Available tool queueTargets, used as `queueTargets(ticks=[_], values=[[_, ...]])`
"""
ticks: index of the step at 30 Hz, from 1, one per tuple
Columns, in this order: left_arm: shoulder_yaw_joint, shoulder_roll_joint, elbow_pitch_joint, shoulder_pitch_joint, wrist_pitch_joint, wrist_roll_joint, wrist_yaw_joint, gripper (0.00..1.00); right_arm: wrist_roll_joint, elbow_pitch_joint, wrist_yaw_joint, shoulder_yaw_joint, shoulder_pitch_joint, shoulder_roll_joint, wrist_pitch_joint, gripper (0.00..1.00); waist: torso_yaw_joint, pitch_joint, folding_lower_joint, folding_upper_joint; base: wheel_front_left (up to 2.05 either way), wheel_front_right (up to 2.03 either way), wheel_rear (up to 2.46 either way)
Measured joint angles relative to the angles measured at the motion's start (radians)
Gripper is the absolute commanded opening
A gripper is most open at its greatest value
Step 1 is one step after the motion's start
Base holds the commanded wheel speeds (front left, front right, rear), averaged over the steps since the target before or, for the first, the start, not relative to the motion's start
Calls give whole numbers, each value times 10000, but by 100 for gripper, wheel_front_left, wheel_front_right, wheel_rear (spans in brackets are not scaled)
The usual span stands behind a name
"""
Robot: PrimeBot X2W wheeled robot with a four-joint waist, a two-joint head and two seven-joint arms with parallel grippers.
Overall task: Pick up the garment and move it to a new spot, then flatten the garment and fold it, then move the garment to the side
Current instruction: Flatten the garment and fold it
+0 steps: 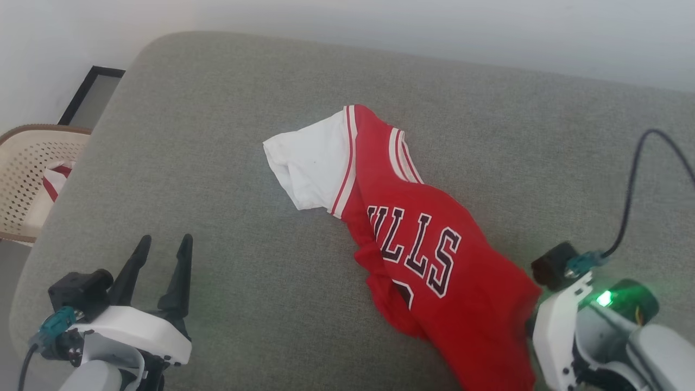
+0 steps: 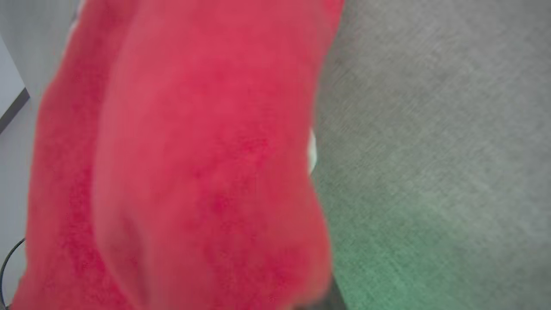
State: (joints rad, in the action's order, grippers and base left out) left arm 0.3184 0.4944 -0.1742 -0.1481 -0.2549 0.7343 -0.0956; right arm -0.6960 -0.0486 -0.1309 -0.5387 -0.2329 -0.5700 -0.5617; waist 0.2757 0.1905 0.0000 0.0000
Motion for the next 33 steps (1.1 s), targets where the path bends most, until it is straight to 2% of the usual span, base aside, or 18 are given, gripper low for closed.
queueTargets(ticks=[7, 13, 20, 24, 33], values=[[-171, -13, -121, 21, -33, -44, 33, 100, 278, -219, 2, 535, -523, -558, 759, 0, -103, -123, 0, 0, 0, 0, 0], [-194, -44, -119, 25, -35, -92, 79, 100, 1281, -708, 2, 1616, -1003, -871, 1269, 0, -226, -204, 0, 0, 0, 0, 0], [-180, -92, -174, -1, -36, -146, 138, 100, 2368, -1365, 0, 2326, -1523, -1026, 1532, 0, -243, -187, 0, 0, 0, 0, 0], [-157, -134, -215, -12, -38, -174, 174, 100, 2466, -2006, 0, 2552, -1616, -855, 1569, 0, -209, -164, 0, 0, 0, 0, 0], [-104, -157, -353, -165, -63, -247, 274, 100, 2113, -4583, 2, 2522, -1986, 2, 1670, 0, -107, -138, 0, 0, 0, 0, 0]])
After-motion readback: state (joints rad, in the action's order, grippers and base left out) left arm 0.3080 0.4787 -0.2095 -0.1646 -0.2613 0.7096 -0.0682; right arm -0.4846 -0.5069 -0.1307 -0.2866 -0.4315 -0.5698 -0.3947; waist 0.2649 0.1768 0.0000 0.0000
